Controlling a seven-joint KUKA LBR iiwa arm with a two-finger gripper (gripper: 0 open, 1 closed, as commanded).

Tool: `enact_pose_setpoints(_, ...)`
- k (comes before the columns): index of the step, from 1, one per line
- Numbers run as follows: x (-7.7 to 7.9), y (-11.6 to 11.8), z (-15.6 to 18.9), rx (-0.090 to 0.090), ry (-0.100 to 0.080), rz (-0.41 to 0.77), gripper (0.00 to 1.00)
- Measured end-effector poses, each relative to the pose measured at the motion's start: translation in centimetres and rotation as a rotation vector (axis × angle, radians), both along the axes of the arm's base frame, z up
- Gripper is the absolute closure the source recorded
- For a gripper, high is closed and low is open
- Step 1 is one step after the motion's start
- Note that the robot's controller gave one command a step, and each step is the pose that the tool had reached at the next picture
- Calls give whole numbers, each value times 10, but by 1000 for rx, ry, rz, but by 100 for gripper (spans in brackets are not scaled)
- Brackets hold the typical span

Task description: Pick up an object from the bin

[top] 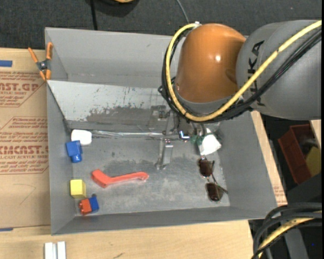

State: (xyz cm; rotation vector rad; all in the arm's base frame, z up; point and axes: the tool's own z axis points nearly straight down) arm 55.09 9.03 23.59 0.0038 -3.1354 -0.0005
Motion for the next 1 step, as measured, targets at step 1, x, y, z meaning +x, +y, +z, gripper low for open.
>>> enact_pose_setpoints(1,1,0,5,1,-8,-2,0)
